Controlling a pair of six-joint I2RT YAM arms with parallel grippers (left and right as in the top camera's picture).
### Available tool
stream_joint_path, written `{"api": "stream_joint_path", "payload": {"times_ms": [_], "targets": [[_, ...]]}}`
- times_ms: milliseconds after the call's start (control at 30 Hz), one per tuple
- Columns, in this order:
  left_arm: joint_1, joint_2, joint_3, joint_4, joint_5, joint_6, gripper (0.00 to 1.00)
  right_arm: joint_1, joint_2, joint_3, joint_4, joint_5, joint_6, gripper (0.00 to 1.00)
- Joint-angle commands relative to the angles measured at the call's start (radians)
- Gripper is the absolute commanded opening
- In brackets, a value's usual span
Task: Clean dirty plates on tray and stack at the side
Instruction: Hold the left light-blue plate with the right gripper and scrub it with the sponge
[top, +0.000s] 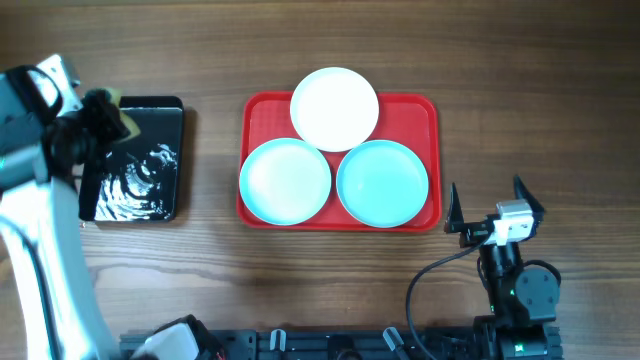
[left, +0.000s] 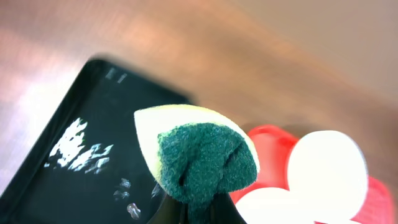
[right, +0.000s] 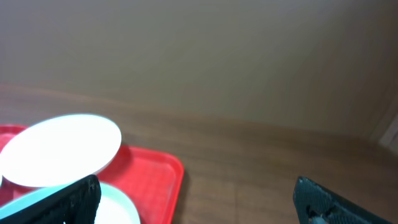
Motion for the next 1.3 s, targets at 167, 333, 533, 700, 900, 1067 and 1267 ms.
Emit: {"api": "stream_joint_path", "payload": {"times_ms": [167,333,533,700,900,1067,1267], "targets": [[-0.345,-0.066,-0.083,-0.169,0.278,-0.026,0.04,-0.003,-0.005,0.038,0.625,-0.451,0.483,1.0],[-0.61,0.101,-0.2,-0.042,0.092,-0.22,0.04,-0.003,0.183,0.515,0.134,-0.379,0.243,1.0],[-0.675,0.275,-0.2,0.064,-0.108,-0.427,0.04,-0.003,0.828,1.026,-0.601,-0.726,0.283,1.0],[-0.675,0.359,-0.2,0.074,-0.108,-0.487,0.04,0.15,1.271,1.21,-0.836,-0.504,0.246,0.98],[-0.677,0.359,-0.2,0.069,-0.108,-0.486,0.04,0.385,1.641,1.419,-0.87,-0.196,0.352,0.64],[-0.678,0.359,-0.2,0.069,-0.108,-0.486,0.04,0.45,1.898,1.419,-0.674,-0.311,0.311,0.27],[-0.679,0.359,-0.2,0.068,-0.107,-0.486,0.04,0.492,2.052,1.419,-0.633,-0.257,0.298,0.31]]}}
